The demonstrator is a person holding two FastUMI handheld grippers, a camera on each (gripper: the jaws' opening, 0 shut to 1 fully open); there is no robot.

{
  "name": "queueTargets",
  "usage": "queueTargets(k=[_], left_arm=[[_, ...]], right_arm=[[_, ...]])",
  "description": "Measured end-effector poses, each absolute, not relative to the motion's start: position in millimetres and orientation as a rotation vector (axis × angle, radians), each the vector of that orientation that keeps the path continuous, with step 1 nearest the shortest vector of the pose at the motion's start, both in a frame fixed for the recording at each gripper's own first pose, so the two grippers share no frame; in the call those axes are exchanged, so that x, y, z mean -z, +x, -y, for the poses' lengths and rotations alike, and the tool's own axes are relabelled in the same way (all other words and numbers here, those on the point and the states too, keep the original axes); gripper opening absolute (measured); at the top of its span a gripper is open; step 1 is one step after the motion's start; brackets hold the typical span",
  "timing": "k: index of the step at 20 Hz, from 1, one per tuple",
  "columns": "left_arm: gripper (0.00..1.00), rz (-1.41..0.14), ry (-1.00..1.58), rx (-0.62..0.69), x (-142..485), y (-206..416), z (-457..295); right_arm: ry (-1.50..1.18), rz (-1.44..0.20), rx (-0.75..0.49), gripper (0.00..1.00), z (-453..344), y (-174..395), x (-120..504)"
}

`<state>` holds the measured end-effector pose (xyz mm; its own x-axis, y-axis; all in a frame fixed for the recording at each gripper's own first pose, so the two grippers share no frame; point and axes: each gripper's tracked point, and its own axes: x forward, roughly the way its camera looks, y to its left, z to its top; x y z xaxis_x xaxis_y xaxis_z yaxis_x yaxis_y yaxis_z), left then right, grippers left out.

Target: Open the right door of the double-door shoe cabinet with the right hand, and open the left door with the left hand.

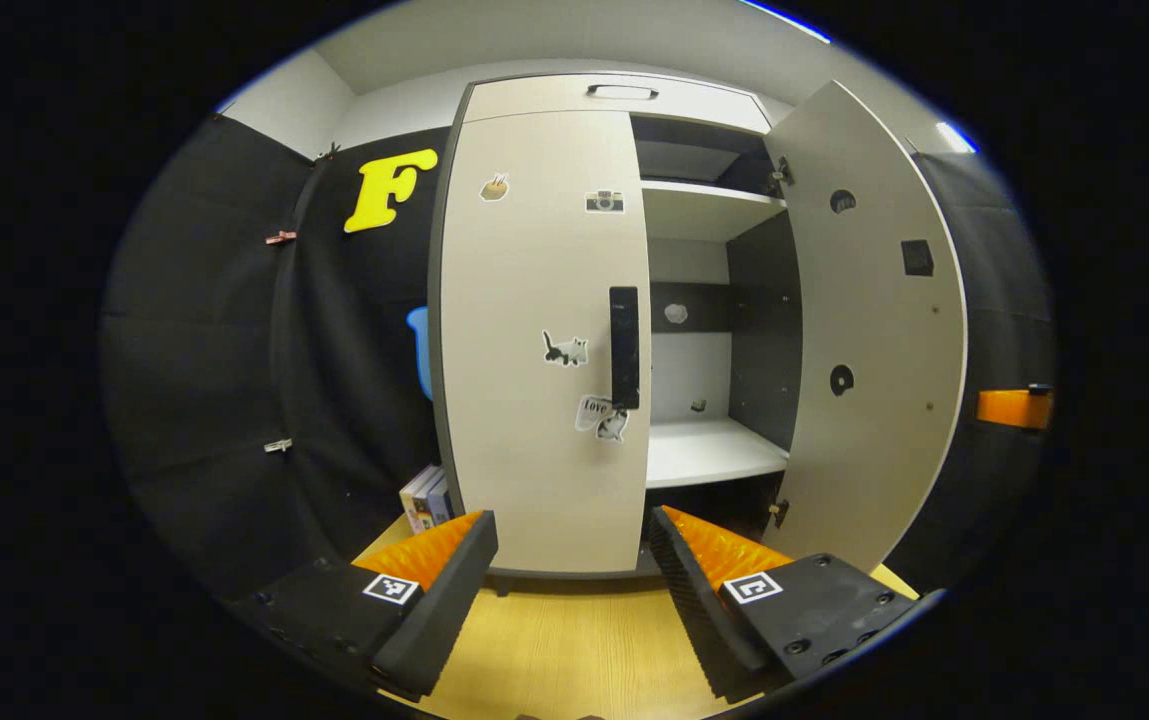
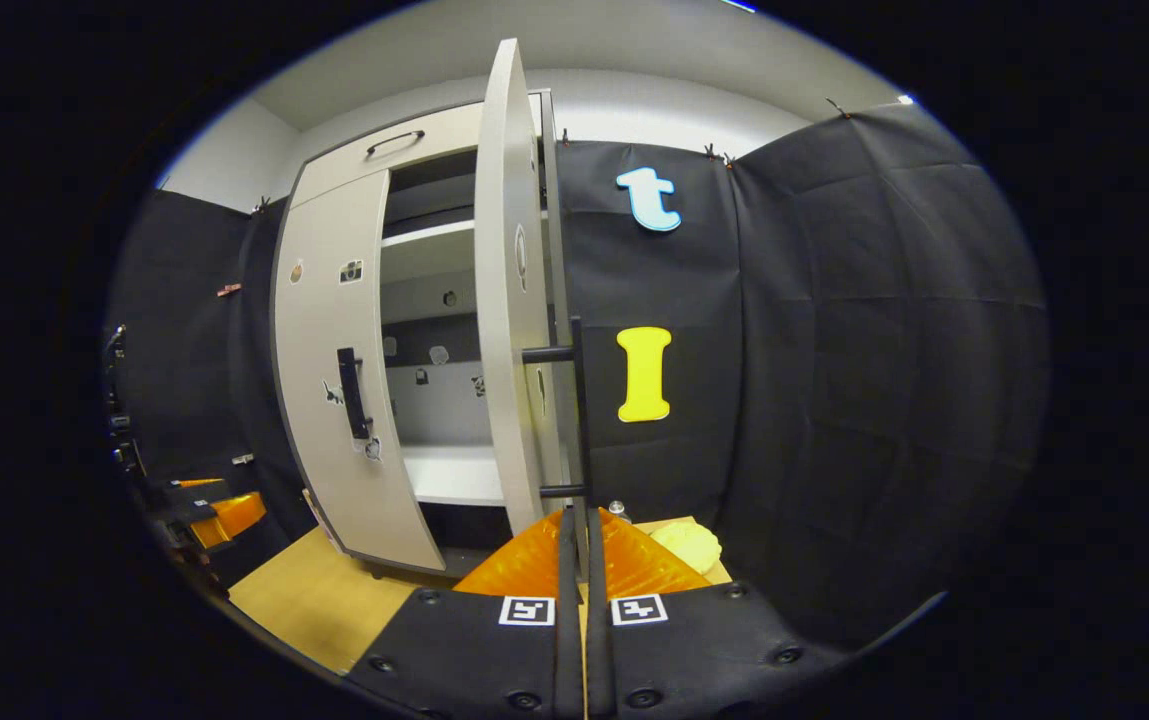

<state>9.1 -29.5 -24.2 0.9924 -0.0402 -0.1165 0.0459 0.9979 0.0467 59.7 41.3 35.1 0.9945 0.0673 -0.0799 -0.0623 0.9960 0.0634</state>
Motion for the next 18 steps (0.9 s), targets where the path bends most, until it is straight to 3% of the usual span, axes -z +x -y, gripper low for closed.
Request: queueTargets(k=[2,4,6,7,10,11,12,13,14,15,18], left_arm=[[0.95,-0.092,0.043,0.067,12,33,34],[0.95,-0.063,0.036,0.103,0,58,43],[0.95,-0.05,0.043,0.124,-8,79,48],[0.95,-0.041,0.043,0.134,-11,89,50],[0.95,0.013,0.039,0.17,-25,118,59],[0.94,0.02,0.043,0.181,-28,126,62],[0.95,0.027,0.043,0.19,-29,136,64],[0.94,0.026,0.038,0.206,-31,143,67],[0.94,0.016,0.03,0.215,-29,152,69],[0.94,0.003,0.018,0.212,-27,159,69],[0.94,-0.037,-0.035,0.21,-23,180,69]], right_arm=[[0.032,-0.096,-0.082,0.05,-56,41,-28],[-0.001,-0.115,-0.083,0.12,-66,29,-17],[0.011,-0.141,-0.084,0.24,-85,26,-7],[0.026,-0.154,-0.083,0.4,-95,24,-2],[0.056,-0.166,-0.061,0.46,-113,24,5],[0.051,-0.157,-0.049,0.58,-117,24,5],[0.047,-0.148,-0.043,0.63,-121,25,6],[0.041,-0.143,-0.043,0.76,-128,27,6],[0.031,-0.143,-0.031,0.81,-132,27,8],[0.024,-0.135,-0.018,0.98,-138,25,10],[0.024,-0.12,0.015,1.0,-151,24,10]])
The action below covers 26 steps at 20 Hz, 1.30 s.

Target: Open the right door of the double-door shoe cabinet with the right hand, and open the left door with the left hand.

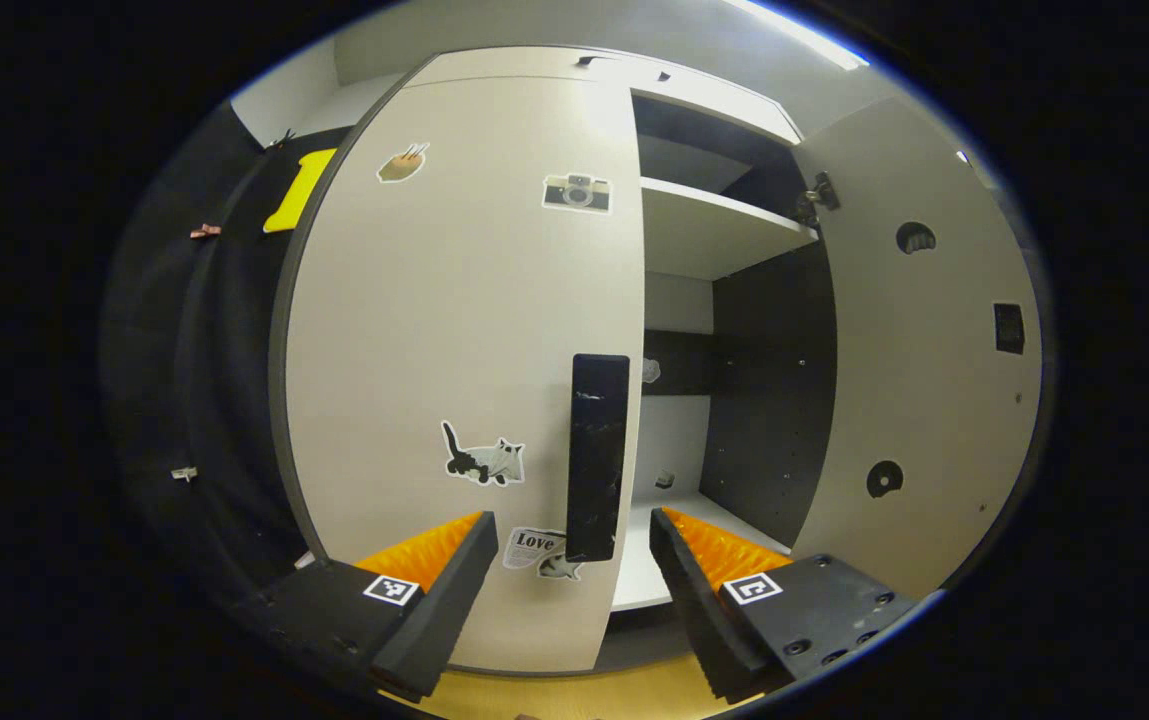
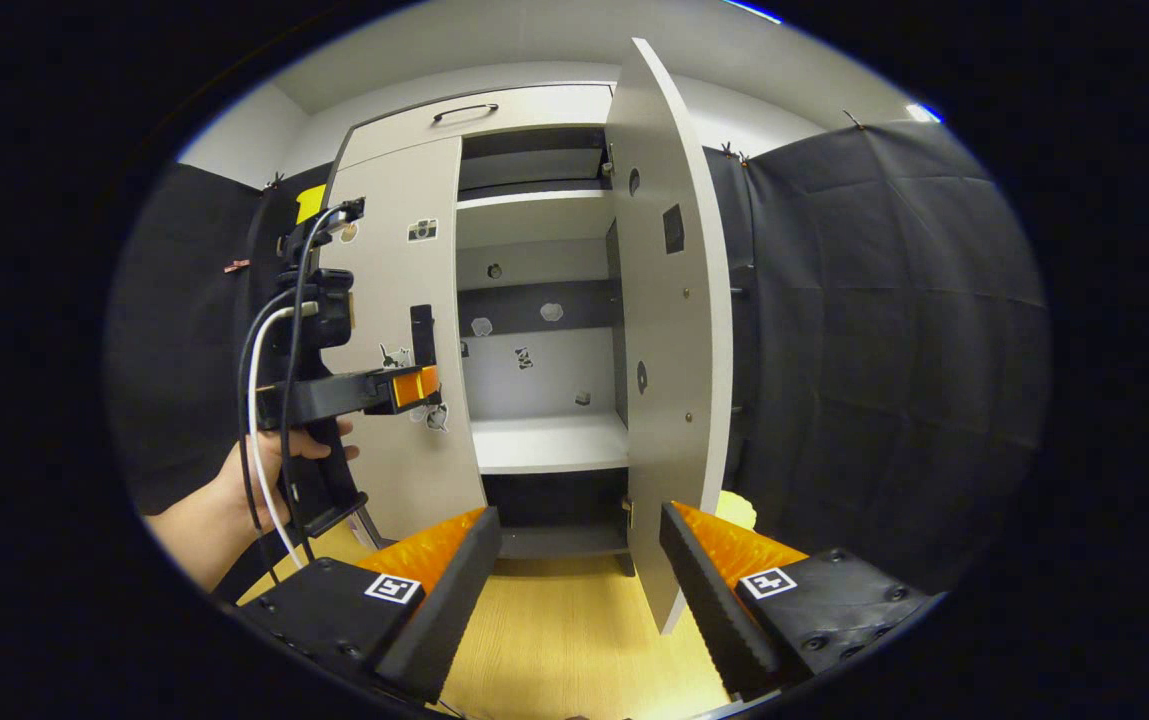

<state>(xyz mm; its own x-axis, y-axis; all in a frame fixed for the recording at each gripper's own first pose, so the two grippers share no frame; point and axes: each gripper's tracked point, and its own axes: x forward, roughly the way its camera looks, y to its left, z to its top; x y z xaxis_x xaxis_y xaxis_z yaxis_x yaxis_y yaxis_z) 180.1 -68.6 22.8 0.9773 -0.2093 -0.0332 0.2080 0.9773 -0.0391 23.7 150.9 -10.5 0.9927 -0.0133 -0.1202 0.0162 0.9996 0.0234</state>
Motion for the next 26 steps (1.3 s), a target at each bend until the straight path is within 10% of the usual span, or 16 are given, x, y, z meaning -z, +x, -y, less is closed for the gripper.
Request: queueTargets(k=[7,26], left_arm=[[0.88,-0.036,-0.08,0.239,-39,198,82],[0.15,-0.09,0.007,0.072,-32,223,86]], right_arm=[[0.005,-0.108,-0.044,1.0,-172,35,19],[-0.005,-0.172,-0.359,0.98,-164,82,52]])
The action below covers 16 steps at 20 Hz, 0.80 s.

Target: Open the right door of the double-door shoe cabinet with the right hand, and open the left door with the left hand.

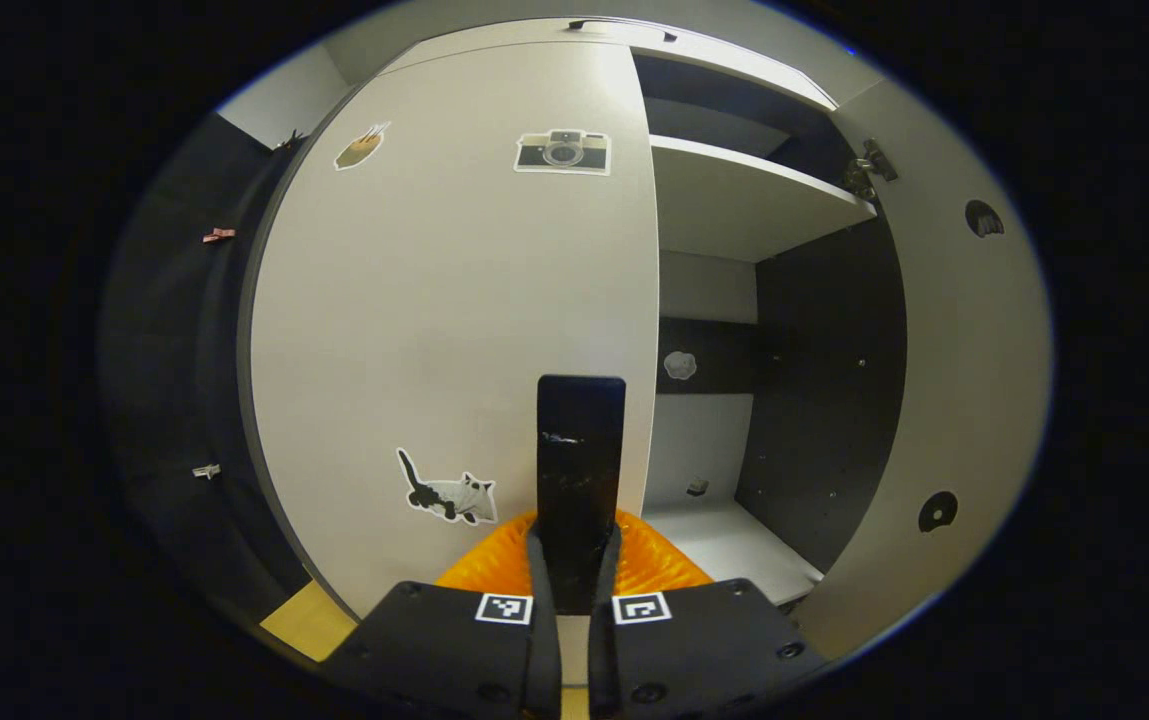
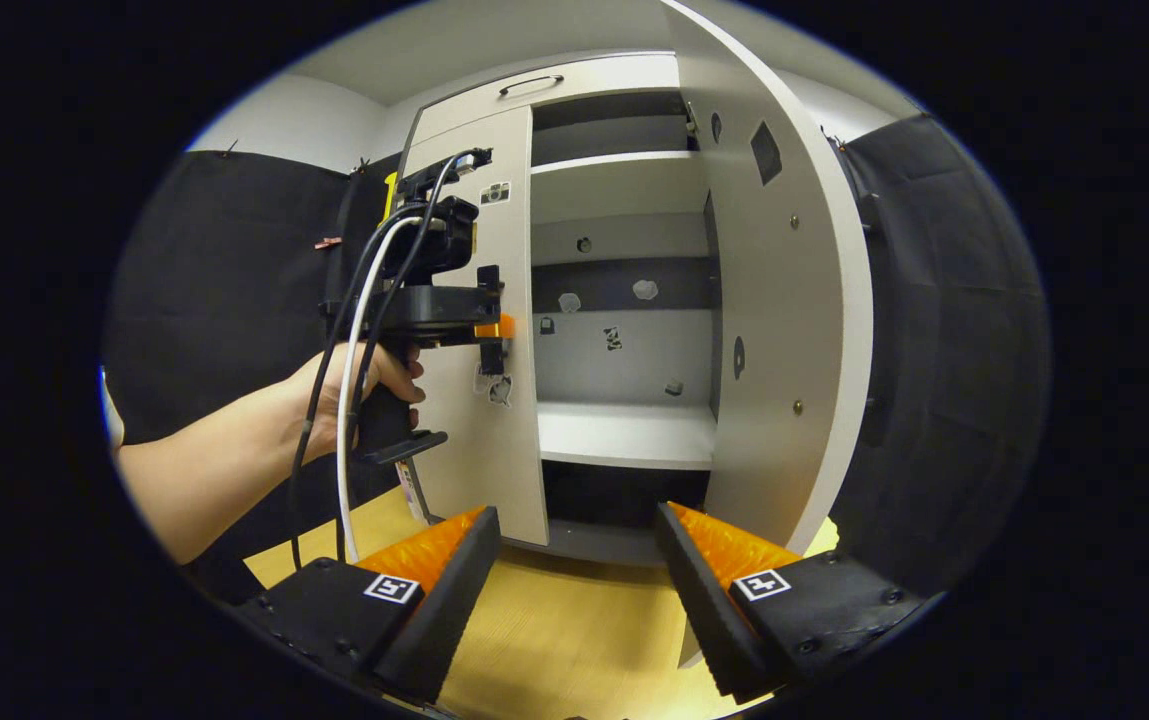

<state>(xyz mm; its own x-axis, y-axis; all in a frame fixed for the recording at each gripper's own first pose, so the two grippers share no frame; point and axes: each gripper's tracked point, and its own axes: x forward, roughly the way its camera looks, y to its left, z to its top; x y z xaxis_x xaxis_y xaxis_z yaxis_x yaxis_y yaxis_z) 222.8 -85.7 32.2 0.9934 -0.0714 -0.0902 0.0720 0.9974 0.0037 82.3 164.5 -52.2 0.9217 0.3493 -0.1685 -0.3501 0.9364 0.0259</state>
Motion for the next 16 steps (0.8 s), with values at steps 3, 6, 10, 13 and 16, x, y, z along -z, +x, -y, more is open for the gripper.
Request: queueTargets(k=[3,6,10,13,16], left_arm=[[0.08,-0.087,0.014,0.064,-32,222,86],[0.08,-0.075,0.003,0.042,-32,222,85],[0.08,-0.068,-0.018,0.062,-32,216,84],[0.08,-0.051,-0.023,0.106,-32,197,81],[0.08,-0.024,-0.018,0.144,-34,174,72]], right_arm=[[0.016,-0.19,-0.407,0.98,-167,80,57],[0.004,-0.19,-0.441,0.99,-169,76,59],[-0.019,-0.162,-0.401,0.99,-164,80,54],[-0.027,-0.163,-0.347,1.0,-165,81,53],[-0.023,-0.15,-0.277,0.99,-168,77,47]])
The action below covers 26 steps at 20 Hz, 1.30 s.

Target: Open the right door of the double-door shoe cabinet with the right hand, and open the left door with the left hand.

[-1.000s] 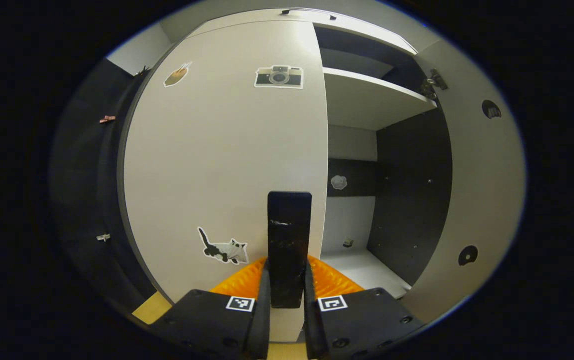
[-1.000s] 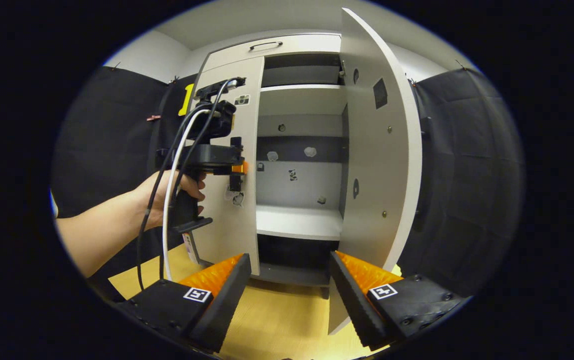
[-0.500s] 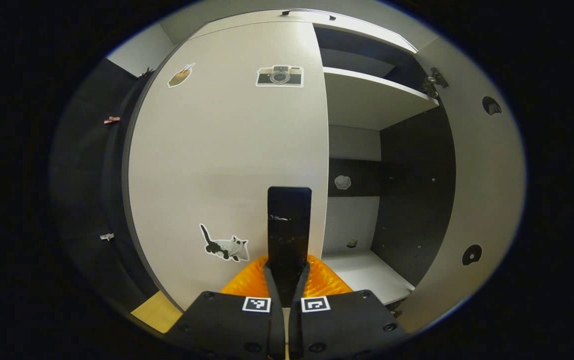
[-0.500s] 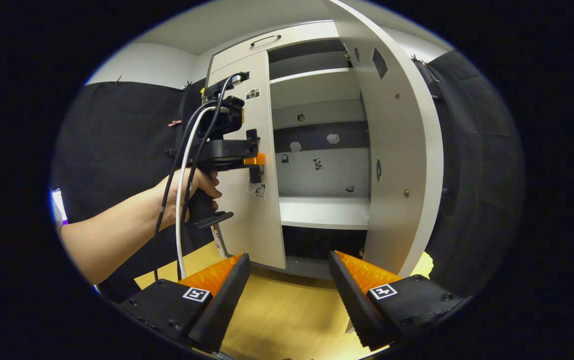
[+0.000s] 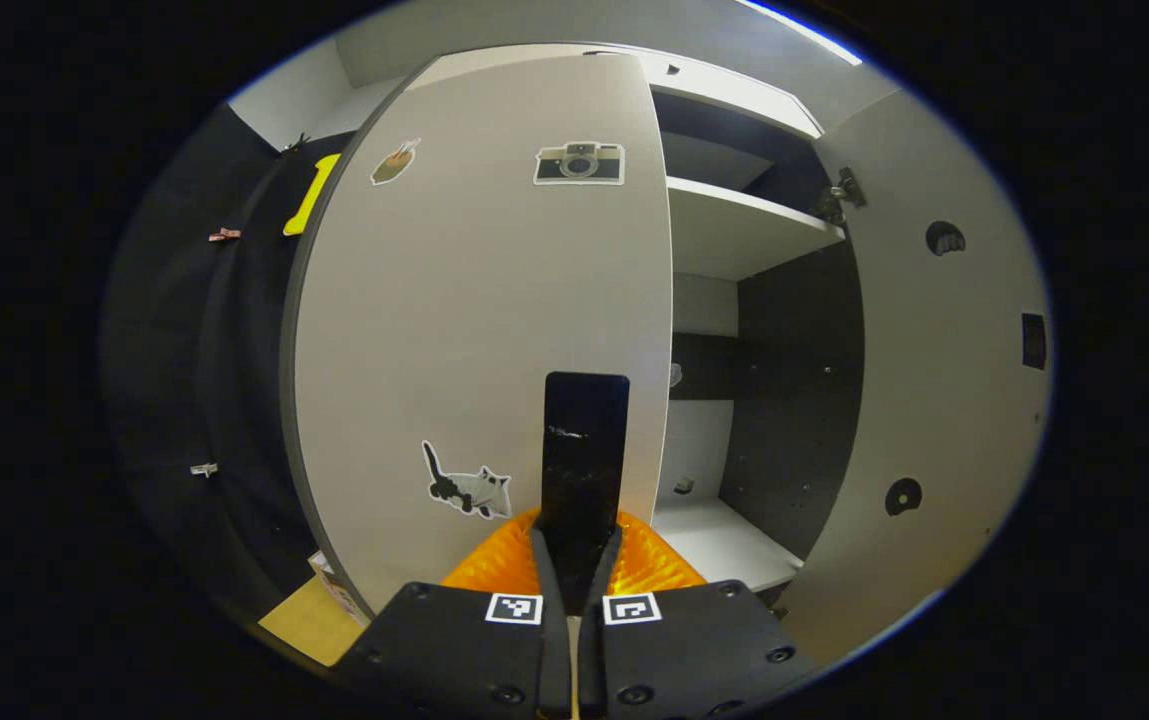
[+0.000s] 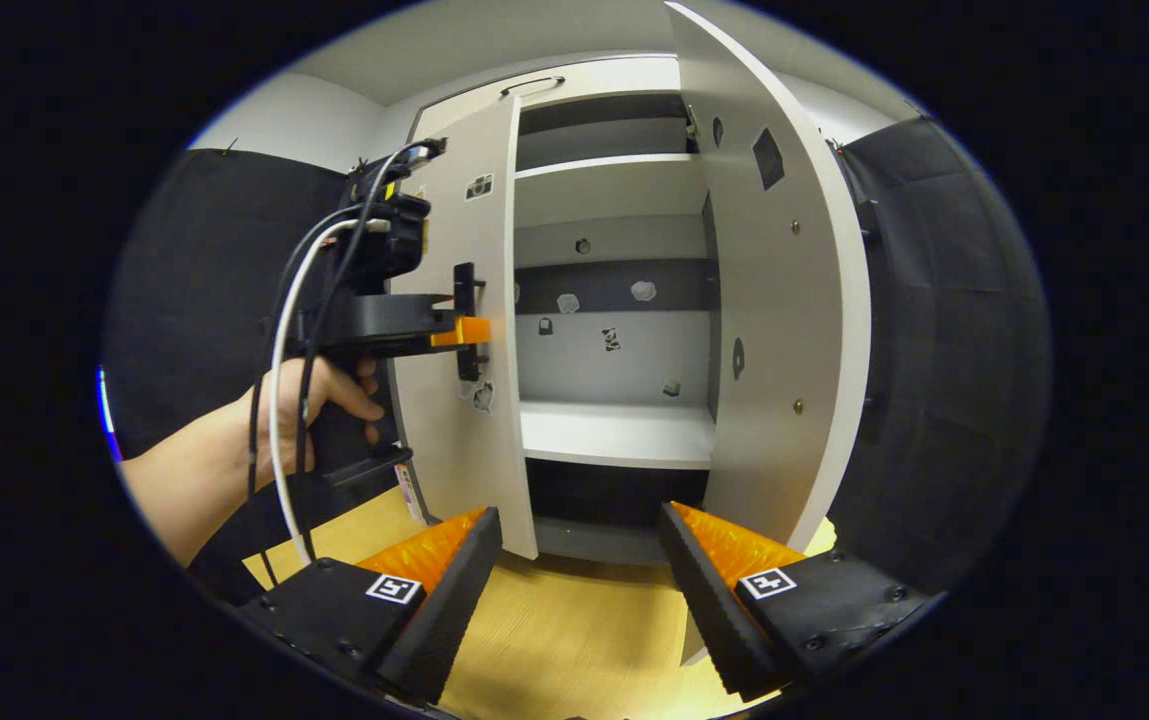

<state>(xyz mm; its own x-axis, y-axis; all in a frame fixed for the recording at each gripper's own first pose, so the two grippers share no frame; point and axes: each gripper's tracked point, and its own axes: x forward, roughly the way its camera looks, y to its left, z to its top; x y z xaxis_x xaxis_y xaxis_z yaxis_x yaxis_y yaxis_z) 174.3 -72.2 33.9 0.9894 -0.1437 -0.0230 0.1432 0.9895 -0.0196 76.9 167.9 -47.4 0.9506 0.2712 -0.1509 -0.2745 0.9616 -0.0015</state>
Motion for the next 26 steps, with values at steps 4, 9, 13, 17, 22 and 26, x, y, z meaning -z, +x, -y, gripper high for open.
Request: queueTargets(k=[4,9,13,17,22,26], left_arm=[[0.08,-0.031,-0.029,0.197,-33,162,65],[0.08,-0.049,-0.046,0.234,-34,151,57],[0.08,-0.046,-0.033,0.241,-37,142,46],[0.08,-0.047,-0.037,0.257,-37,133,34],[0.08,-0.039,-0.051,0.247,-37,124,20],[0.08,-0.023,-0.032,0.239,-39,119,9]], right_arm=[[0.003,-0.167,-0.211,0.99,-176,73,45],[0.0,-0.136,-0.14,0.99,-183,65,34],[-0.011,-0.126,-0.096,0.99,-187,55,35],[0.006,-0.125,-0.05,0.99,-191,46,42],[0.066,-0.152,-0.034,1.0,-210,35,51],[0.042,-0.144,-0.029,1.0,-219,29,53]])
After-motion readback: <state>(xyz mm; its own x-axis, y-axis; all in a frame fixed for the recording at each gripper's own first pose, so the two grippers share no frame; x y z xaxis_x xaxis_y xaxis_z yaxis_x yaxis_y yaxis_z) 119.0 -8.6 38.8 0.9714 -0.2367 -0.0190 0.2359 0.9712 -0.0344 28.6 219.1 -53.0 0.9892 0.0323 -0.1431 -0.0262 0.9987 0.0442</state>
